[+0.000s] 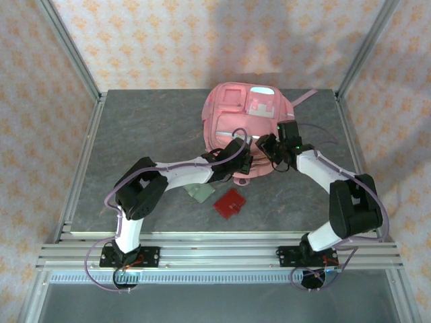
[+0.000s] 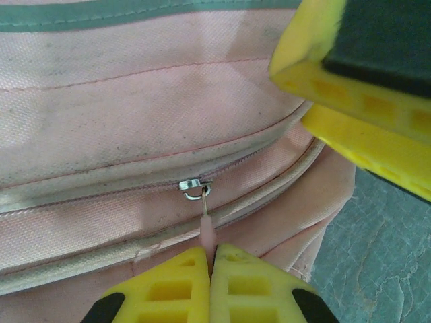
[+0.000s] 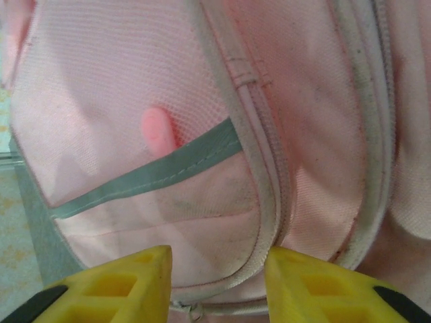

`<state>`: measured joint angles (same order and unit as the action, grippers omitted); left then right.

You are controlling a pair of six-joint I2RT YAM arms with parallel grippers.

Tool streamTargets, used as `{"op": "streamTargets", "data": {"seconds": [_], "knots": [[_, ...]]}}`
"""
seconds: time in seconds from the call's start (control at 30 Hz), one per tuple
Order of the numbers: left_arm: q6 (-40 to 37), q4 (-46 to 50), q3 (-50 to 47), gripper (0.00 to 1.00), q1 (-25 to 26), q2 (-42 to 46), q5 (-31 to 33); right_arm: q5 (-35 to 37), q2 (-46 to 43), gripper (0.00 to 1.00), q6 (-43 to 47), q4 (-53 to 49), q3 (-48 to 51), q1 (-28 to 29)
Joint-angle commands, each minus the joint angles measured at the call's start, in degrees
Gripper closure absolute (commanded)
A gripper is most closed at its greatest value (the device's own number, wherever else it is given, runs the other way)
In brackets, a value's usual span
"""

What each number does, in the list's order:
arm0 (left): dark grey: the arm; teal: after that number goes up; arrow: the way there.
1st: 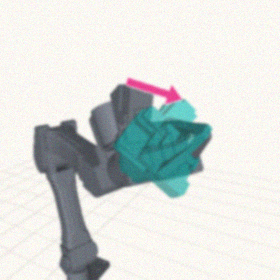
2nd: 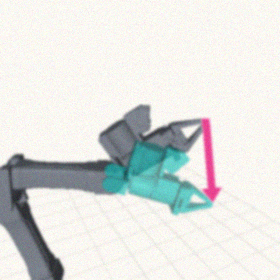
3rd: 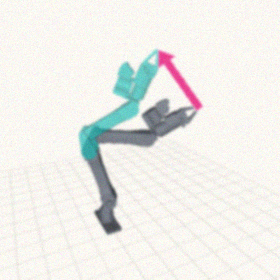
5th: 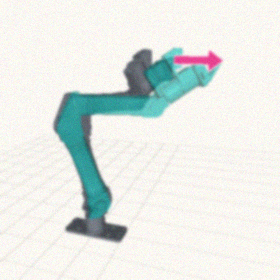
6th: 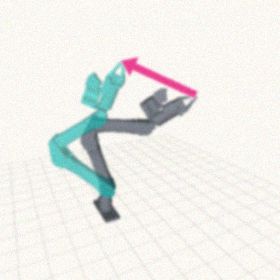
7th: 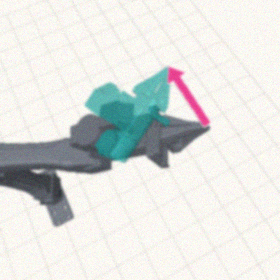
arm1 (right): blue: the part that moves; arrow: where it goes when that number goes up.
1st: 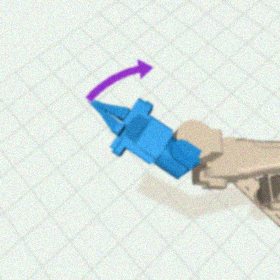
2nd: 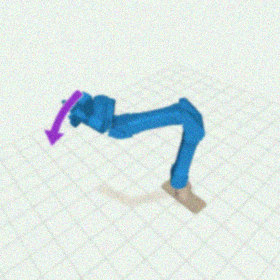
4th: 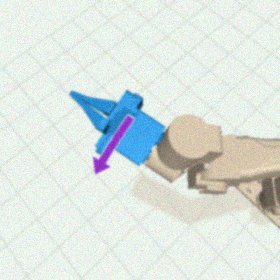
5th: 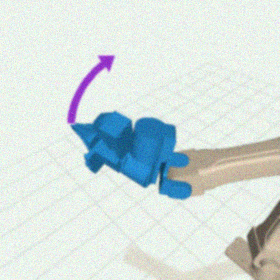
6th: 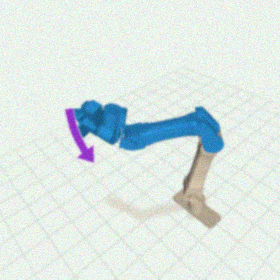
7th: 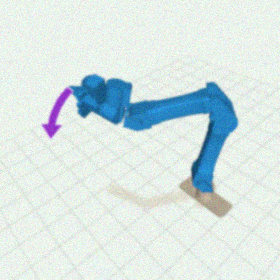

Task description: Pack the student bag

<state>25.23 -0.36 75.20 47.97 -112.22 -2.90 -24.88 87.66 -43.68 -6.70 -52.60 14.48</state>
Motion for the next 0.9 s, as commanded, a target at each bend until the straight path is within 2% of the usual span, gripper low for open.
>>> {"op": "streamTargets", "data": {"seconds": [0.0,0.07,0.13,0.6,0.73,0.87], "knots": [[0.4,-0.1,-1.2,1.00,0.6,2.5,-0.7,-0.4,2.2,0.75,-1.1,5.2,-1.0,0.8],[0.4,0.5,-1.6,1.00,0.2,2.5,0.0,1.4,2.1,0.94,-1.1,5.0,-1.5,0.8],[0.9,0.6,-2.6,1.00,-0.8,2.5,0.3,2.9,1.4,1.00,-0.8,4.9,-1.7,0.6],[0.5,0.7,-16.6,1.00,-17.1,14.0,2.8,6.5,-1.4,1.00,0.1,4.0,-1.9,-1.9],[-0.1,0.6,-17.8,1.00,-16.0,15.2,-0.3,7.6,-0.5,1.00,1.5,2.6,-5.1,-3.0],[-1.7,0.4,-17.9,1.00,-10.7,15.7,-0.4,8.2,1.8,1.00,3.5,0.1,-10.6,-5.9]]}}
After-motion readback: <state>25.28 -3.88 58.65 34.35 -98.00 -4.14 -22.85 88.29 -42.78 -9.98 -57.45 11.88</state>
